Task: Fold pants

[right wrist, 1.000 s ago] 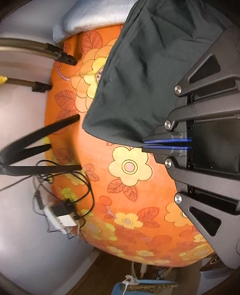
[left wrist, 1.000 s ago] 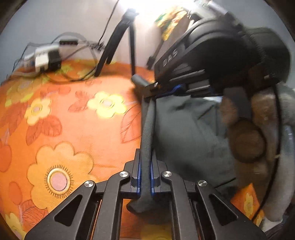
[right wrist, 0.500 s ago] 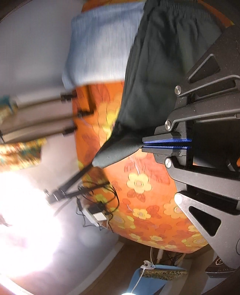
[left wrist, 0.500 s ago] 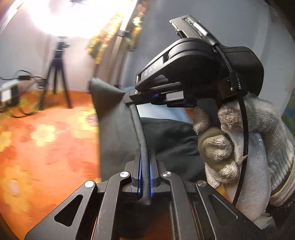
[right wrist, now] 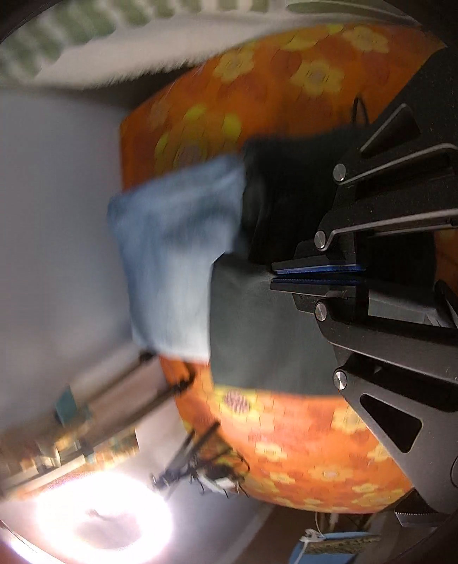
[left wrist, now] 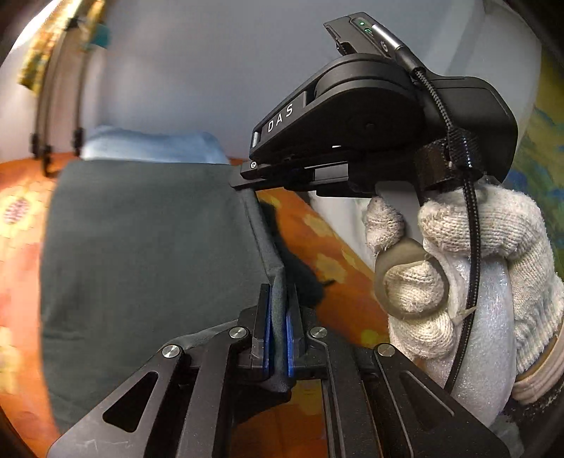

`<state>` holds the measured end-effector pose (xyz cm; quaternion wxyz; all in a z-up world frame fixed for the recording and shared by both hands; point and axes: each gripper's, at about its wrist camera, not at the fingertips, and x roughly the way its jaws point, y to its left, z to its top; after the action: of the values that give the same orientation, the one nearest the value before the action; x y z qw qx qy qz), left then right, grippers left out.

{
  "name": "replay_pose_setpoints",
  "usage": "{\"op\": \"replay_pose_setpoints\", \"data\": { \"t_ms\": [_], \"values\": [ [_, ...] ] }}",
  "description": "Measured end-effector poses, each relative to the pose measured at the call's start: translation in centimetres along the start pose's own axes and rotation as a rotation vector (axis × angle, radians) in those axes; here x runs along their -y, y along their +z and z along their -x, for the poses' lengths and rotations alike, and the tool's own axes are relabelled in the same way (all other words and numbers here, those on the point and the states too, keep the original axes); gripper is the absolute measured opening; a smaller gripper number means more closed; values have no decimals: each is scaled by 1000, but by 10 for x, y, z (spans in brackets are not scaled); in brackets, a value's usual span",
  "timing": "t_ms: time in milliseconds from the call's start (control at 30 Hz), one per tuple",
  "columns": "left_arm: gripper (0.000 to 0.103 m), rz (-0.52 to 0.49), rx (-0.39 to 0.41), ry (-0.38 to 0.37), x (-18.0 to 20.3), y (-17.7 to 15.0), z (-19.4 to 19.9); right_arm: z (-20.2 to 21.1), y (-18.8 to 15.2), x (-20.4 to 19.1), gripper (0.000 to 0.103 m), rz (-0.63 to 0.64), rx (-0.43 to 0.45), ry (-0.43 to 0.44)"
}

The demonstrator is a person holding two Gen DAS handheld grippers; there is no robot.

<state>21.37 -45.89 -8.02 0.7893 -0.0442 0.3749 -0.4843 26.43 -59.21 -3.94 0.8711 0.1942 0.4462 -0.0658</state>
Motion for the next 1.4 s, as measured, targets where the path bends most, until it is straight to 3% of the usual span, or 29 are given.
{"op": "replay_pose_setpoints", "data": {
  "t_ms": [200,367,500,633,700,733,833,900,967,1133,1167,1200,1233,1333,1400],
  "values": [
    [5,-20,-57,-9,14,-12,-31,-11,-11,44,3,-56,-12,9],
    [5,-20,-76,-2,9,-7,-50,-15,-9,57,3,-60,5,13],
    [7,-29,-115,-25,14,-7,-48,-19,-4,64,2,-27,29,-63],
    [11,-112,-141,-24,17,-15,-25,-21,-4,86,2,-82,4,17],
    [12,-148,-142,-17,17,-25,-4,-12,-3,92,2,-99,39,46],
    [18,-155,-145,-16,12,-26,4,-8,-2,94,2,-116,51,83],
    [24,-145,-154,7,1,-34,25,-6,7,96,19,-155,77,181],
    [24,-148,-153,38,-11,-35,34,-10,15,89,51,-147,104,186],
    [24,-142,-161,73,-26,-36,42,-20,23,80,53,-131,102,196],
    [24,-98,-176,173,-66,-50,67,-60,38,63,53,-103,14,130],
    [24,-79,-177,191,-75,-51,71,-63,38,60,49,-95,17,122],
    [24,-62,-177,203,-80,-51,73,-63,37,58,24,-96,27,129],
    [24,-40,-173,216,-88,-50,75,-63,36,57,13,-110,25,165],
    [25,3,-170,231,-101,-46,75,-48,30,47,5,-77,72,181],
    [28,34,-178,220,-109,-45,68,-29,27,37,4,-3,142,110]
  ]
}}
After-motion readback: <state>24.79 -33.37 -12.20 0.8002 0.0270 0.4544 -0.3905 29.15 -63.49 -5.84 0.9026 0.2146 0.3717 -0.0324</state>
